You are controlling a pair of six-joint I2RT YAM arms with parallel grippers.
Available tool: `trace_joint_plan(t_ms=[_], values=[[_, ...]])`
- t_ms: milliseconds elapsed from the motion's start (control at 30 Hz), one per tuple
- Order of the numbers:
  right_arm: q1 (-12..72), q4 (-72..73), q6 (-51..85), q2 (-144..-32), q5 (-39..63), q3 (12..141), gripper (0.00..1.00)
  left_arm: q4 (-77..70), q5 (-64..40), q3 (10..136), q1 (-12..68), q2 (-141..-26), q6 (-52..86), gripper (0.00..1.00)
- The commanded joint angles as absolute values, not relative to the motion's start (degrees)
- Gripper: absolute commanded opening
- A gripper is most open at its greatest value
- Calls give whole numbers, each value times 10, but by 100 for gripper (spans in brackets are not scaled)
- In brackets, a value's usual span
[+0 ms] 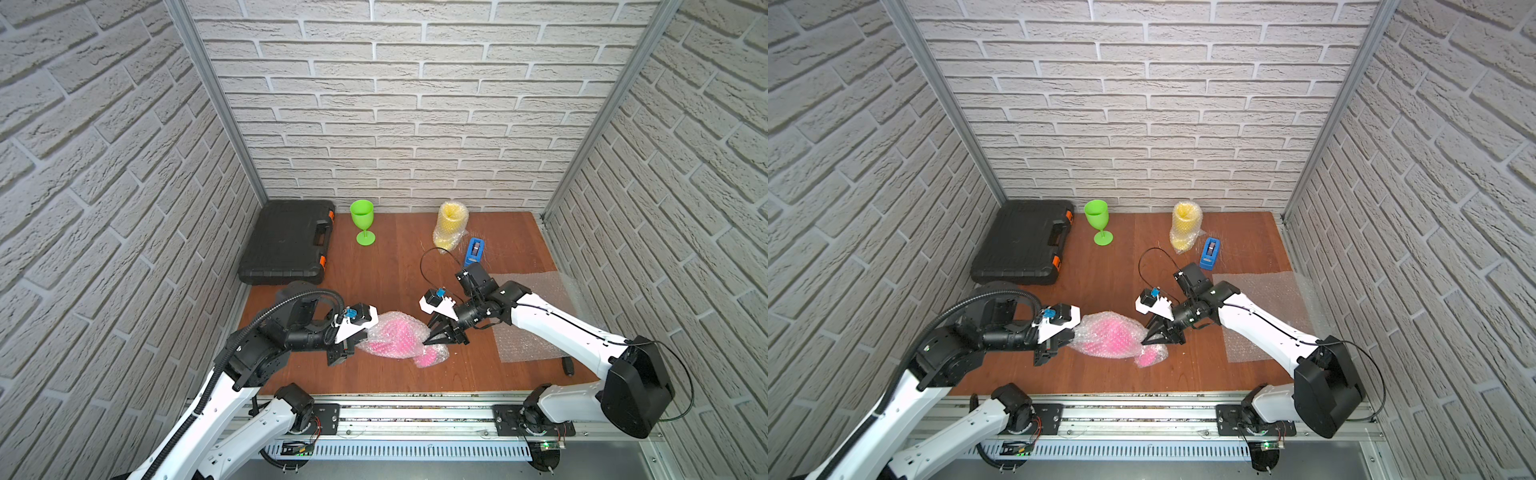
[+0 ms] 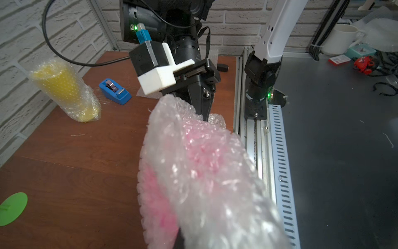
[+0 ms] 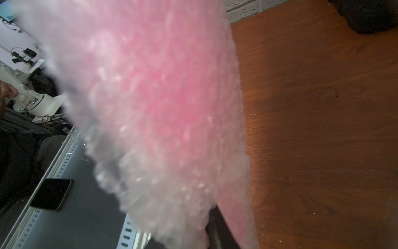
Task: Wrap wine glasses in bubble wrap
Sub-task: Wrap the wine glass in bubble wrap.
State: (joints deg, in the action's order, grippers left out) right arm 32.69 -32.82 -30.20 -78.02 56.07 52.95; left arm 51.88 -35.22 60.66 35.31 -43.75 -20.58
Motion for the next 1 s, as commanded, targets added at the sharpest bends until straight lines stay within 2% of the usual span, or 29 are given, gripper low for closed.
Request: trace_joint_plan(t_ms=[0,167,333,600,800,967], values=[[336,-222,-232,-777,504,499,45,562,-345,654,350,-472,-222,0],[341,-149,-195,-770,451,461,60,615,-245,707,370,-534,-233,0],[355,-82,-151,-784,425,437,67,625,-121,733,437,-586,-237,0],[374,23,-80,-836,388,418,67,561,-92,719,469,-606,-212,0],[383,71,-57,-880,339,404,66,506,-84,697,477,-576,-177,0],[386,75,-60,-889,295,399,54,499,-88,686,477,-551,-160,0]])
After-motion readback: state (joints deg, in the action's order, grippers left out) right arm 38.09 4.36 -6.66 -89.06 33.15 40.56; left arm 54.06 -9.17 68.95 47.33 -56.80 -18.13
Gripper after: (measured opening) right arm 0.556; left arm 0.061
